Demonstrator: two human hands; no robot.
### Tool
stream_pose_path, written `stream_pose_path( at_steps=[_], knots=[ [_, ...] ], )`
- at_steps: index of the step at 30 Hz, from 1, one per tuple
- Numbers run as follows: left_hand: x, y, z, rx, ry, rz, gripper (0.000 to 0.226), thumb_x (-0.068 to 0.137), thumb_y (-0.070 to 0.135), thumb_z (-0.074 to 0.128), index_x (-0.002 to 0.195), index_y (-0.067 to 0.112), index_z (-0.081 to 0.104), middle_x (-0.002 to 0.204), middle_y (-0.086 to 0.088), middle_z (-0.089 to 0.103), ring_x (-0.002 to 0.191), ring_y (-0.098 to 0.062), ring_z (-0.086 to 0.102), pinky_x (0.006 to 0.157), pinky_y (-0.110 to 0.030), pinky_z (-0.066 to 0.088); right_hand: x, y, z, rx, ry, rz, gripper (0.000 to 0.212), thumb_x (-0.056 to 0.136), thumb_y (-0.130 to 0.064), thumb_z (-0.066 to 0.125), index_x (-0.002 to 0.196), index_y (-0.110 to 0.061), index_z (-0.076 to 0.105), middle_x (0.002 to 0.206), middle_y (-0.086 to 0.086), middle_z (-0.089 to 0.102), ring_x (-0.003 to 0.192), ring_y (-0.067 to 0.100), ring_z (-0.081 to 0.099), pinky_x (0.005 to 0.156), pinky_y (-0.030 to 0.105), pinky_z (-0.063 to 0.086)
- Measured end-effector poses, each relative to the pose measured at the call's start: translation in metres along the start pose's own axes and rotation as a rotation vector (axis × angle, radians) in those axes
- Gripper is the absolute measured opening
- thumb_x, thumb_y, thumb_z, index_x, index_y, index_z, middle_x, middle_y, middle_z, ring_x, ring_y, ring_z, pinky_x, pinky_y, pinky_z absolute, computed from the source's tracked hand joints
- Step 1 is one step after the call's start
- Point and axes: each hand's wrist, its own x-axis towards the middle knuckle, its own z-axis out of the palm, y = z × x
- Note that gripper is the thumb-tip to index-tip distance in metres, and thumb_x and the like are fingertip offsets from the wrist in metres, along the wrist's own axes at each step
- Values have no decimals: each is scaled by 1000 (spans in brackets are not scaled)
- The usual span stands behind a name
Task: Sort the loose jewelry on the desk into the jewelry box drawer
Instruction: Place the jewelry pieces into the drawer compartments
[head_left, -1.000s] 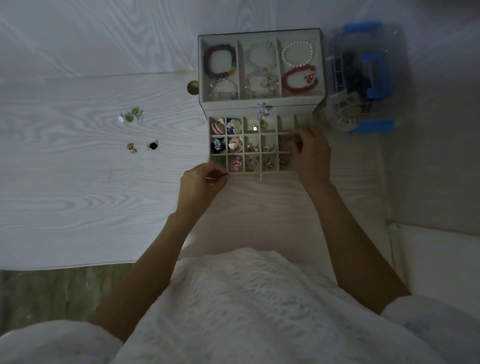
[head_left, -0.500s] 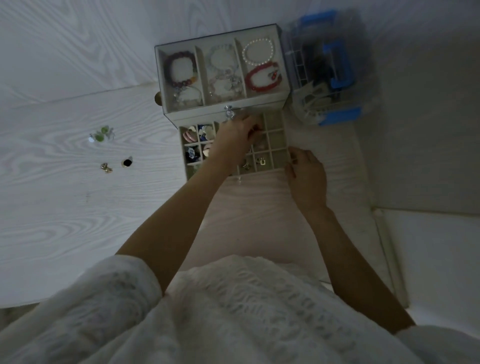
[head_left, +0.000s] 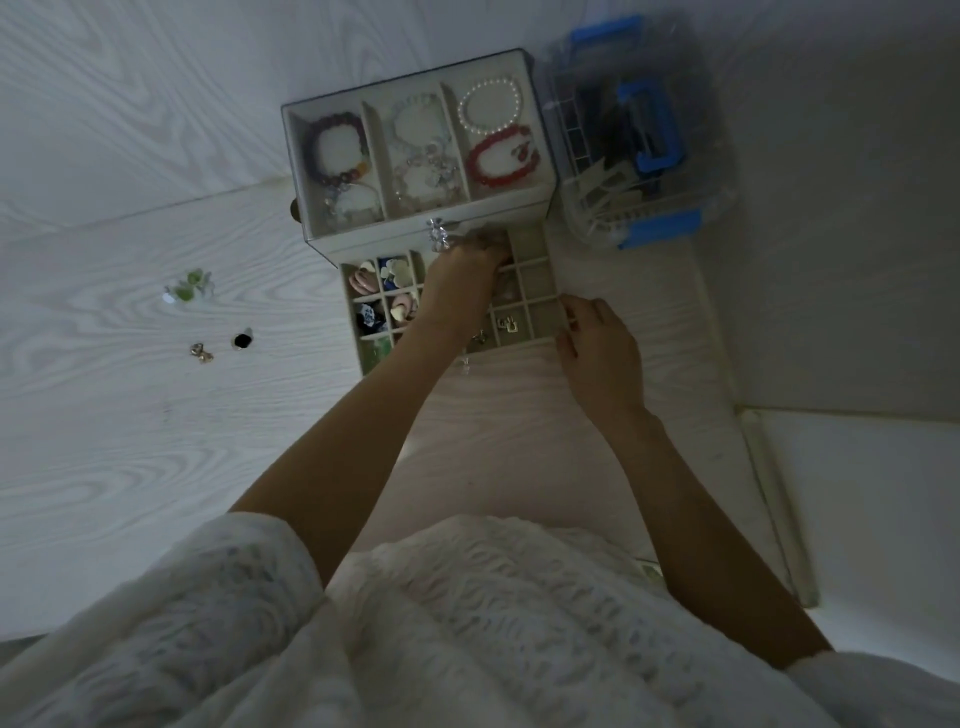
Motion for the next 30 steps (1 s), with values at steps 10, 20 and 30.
stream_pose_path(
  at_steps=[10, 20, 30],
  knots=[
    [-20, -11, -1, -11, 42, 86, 34, 90, 23, 42, 104, 5, 67, 104, -17, 64, 96, -36, 59, 81, -44, 53, 0, -3, -1, -28, -1, 2, 38, 87, -5, 53, 125, -5, 52, 112, 18, 58, 98, 32, 58, 82, 35, 45],
    [-144, -56, -48, -70, 332, -12, 18, 90, 21, 54, 97, 17, 69, 82, 2, 70, 77, -15, 61, 57, -26, 47, -25, -52, 2, -124, 12, -237, 18, 84, -4, 56, 100, -4, 63, 98, 15, 62, 89, 33, 56, 73, 36, 45],
    [-236, -198, -80, -377, 383, -809, 39, 85, 15, 62, 124, 12, 54, 120, -9, 58, 103, -20, 57, 87, -31, 47, -11, -196, 105, 3, -348, -603, 20, 88, -6, 54, 106, -7, 64, 99, 11, 64, 87, 26, 61, 70, 29, 45]
  ],
)
